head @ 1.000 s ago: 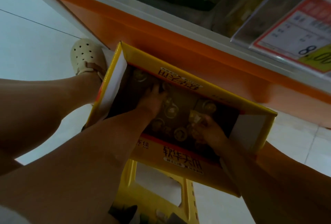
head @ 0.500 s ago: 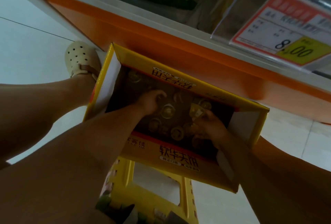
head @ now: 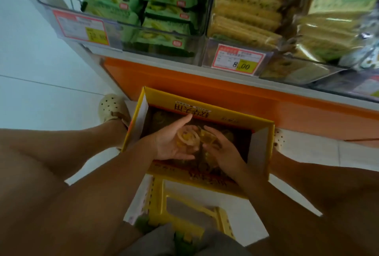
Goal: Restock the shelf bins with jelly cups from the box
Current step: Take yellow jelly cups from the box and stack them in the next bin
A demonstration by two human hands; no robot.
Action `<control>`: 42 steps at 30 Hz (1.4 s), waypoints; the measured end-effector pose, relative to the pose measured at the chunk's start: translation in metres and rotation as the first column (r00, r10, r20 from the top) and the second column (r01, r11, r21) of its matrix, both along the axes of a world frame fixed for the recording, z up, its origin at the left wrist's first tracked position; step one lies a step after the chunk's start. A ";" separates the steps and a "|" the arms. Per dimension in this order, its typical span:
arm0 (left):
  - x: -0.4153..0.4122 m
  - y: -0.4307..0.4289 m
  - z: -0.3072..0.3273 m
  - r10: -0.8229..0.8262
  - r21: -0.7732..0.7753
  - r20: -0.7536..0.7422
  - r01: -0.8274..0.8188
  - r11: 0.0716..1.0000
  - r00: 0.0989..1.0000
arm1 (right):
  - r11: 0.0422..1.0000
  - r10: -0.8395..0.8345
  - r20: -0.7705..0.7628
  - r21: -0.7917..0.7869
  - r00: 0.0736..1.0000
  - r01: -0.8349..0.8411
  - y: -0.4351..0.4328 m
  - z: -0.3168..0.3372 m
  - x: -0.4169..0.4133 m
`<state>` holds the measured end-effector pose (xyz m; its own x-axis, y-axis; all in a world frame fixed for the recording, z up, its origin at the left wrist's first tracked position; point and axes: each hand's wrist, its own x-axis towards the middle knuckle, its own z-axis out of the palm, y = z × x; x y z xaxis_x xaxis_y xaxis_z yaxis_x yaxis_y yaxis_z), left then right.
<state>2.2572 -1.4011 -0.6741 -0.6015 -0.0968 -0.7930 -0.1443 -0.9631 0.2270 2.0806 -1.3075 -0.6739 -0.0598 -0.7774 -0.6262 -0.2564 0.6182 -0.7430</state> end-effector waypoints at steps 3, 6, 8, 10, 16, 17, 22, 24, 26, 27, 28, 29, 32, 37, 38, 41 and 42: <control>0.000 0.007 0.027 -0.056 -0.136 0.063 0.064 0.989 0.996 | 0.985 0.097 -0.135 -0.129 0.986 -0.114 0.010 0.014 0.008; 0.000 0.013 0.047 -0.004 -0.233 0.066 0.019 0.972 0.998 | 0.986 0.037 -0.043 -0.163 0.998 -0.044 0.015 0.035 0.012; 0.000 0.016 0.061 0.019 -0.284 0.048 -0.004 0.959 0.999 | 0.978 0.032 0.030 -0.206 0.999 -0.026 0.017 0.052 0.014; -0.002 0.018 0.074 0.049 -0.320 0.024 -0.039 0.947 0.999 | 0.967 0.042 0.057 -0.252 0.998 -0.026 0.020 0.066 0.013; -0.013 0.028 0.105 0.096 -0.432 0.039 -0.070 0.899 0.995 | 0.965 0.027 0.080 -0.263 0.996 -0.005 0.024 0.113 0.008; -0.014 0.028 0.113 0.105 -0.478 0.049 -0.070 0.875 0.993 | 0.965 -0.035 0.135 -0.255 0.990 0.069 0.025 0.122 0.007; -0.019 0.026 0.143 0.147 -0.625 0.012 -0.107 0.773 0.989 | 0.874 -0.428 0.347 -0.076 0.834 0.480 0.024 0.138 0.006; -0.021 0.024 0.158 0.135 -0.685 0.019 -0.086 0.724 0.991 | 0.857 -0.465 0.327 -0.066 0.822 0.511 0.022 0.145 0.007; -0.026 0.023 0.174 0.131 -0.742 0.022 -0.072 0.667 0.991 | 0.841 -0.481 0.274 -0.122 0.833 0.526 0.020 0.158 0.004; -0.028 0.023 0.183 0.131 -0.775 0.024 -0.064 0.629 0.991 | 0.830 -0.482 0.259 -0.171 0.837 0.530 0.019 0.166 0.002; -0.030 0.022 0.193 0.130 -0.809 0.029 -0.053 0.585 0.991 | 0.819 -0.475 0.250 -0.224 0.844 0.528 0.018 0.175 -0.001; -0.033 0.021 0.203 0.124 -0.842 0.032 -0.040 0.538 0.992 | 0.807 -0.468 0.240 -0.275 0.850 0.522 0.017 0.185 -0.005; -0.041 0.015 0.242 0.095 -0.909 0.035 -0.008 0.417 0.995 | 0.778 -0.416 0.209 -0.421 0.885 0.465 0.013 0.221 -0.017; -0.057 0.005 0.320 0.049 -0.970 0.023 0.011 0.245 0.999 | 0.702 -0.395 0.079 -0.617 0.915 0.356 0.003 0.297 -0.032; -0.060 0.004 0.337 0.039 -0.976 0.014 0.005 0.218 0.999 | 0.677 -0.403 0.042 -0.658 0.914 0.329 0.000 0.312 -0.036; -0.069 -0.001 0.382 0.035 -0.995 -0.005 -0.009 0.103 0.999 | 0.613 -0.425 -0.023 -0.742 0.905 0.269 -0.010 0.360 -0.048; -0.069 -0.005 0.396 0.050 -0.997 -0.017 -0.021 0.080 0.999 | 0.590 -0.434 -0.045 -0.769 0.900 0.246 -0.013 0.378 -0.053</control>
<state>2.1879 -1.4064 -0.2779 -0.5604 -0.8271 0.0428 -0.1344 0.1418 0.9807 2.0280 -1.3208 -0.2958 -0.4708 -0.8589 0.2013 -0.3460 -0.0301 -0.9378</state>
